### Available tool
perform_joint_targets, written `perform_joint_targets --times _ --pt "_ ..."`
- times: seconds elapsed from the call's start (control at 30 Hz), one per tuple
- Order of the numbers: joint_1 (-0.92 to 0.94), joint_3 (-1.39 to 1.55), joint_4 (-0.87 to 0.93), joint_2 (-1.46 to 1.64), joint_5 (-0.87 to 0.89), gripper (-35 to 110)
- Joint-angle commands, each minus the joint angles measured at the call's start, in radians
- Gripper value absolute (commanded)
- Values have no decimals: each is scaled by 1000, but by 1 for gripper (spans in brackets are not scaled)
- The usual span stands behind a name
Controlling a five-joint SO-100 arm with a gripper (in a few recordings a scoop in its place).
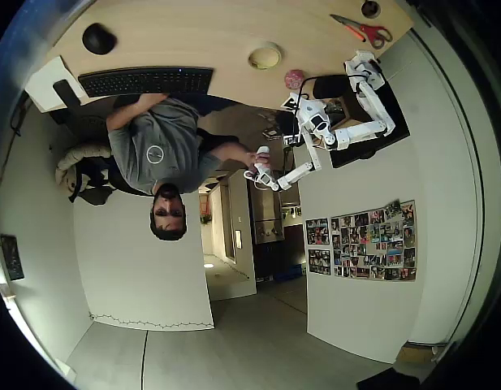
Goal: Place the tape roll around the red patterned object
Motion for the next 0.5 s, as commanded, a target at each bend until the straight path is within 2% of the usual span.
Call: perform_joint_targets --times 0.0,0.47 --pt "2 -362 -61 -293 12 39" --pt "6 -362 -61 -296 23 39"
